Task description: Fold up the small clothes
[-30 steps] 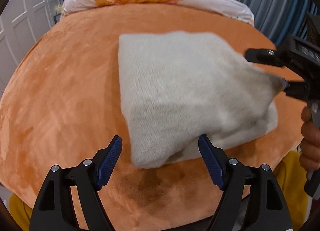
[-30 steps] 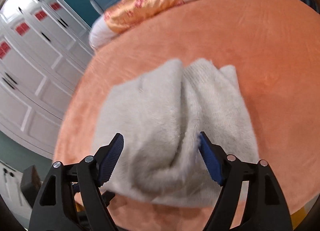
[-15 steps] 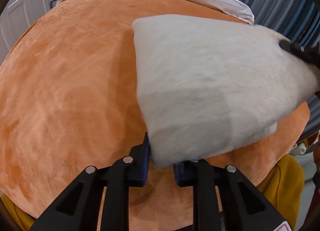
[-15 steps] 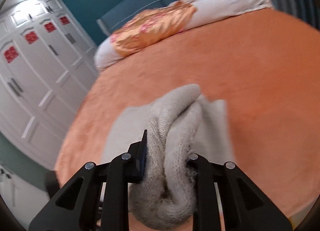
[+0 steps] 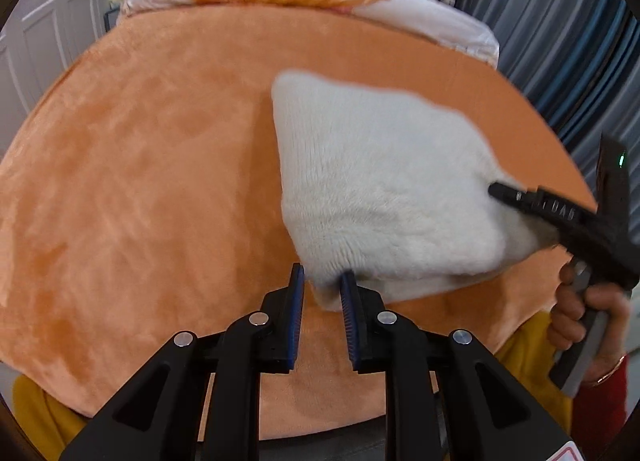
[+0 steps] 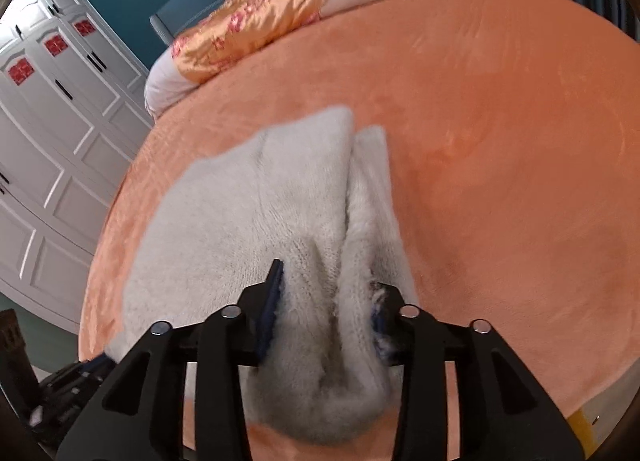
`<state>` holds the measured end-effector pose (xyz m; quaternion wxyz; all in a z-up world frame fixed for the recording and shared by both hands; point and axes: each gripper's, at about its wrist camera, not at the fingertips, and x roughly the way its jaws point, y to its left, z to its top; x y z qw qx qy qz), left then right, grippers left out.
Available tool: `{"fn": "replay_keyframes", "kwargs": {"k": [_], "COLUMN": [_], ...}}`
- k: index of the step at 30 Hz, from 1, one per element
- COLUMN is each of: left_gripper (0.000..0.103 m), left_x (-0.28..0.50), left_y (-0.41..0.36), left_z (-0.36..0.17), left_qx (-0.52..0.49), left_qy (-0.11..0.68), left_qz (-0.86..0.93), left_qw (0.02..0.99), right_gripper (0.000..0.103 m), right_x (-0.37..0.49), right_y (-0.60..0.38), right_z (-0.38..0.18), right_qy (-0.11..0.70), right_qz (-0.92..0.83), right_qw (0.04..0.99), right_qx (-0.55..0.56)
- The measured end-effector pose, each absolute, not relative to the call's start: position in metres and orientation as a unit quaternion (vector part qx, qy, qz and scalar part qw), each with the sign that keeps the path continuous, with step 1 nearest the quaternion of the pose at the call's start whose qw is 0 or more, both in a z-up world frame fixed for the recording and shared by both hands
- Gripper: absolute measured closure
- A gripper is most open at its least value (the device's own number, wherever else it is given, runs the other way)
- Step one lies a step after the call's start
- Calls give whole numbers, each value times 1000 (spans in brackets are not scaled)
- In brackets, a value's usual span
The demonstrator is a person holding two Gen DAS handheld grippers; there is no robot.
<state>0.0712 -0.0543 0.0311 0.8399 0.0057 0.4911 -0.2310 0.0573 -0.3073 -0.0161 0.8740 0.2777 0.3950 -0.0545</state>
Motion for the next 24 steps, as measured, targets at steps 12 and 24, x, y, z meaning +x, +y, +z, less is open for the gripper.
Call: {"fn": "replay_keyframes", "kwargs": {"k": [12,24], "left_gripper": [80,79], "left_x": [126,147], "left_y": [-98,-133], "left_z": [54,11], "left_qx": [-26,-4], "left_qy": [450,494], "left_qz": [-242,-208], "left_qw": [859,845], "right_gripper": [63,96], "right_x": [99,120], "right_y": [-328,-330], "right_z": [-1,9], "right_qy": [393,352], "right_qz": [-51,-55], "right_qw": [880,910], "right_qx": [263,212]}}
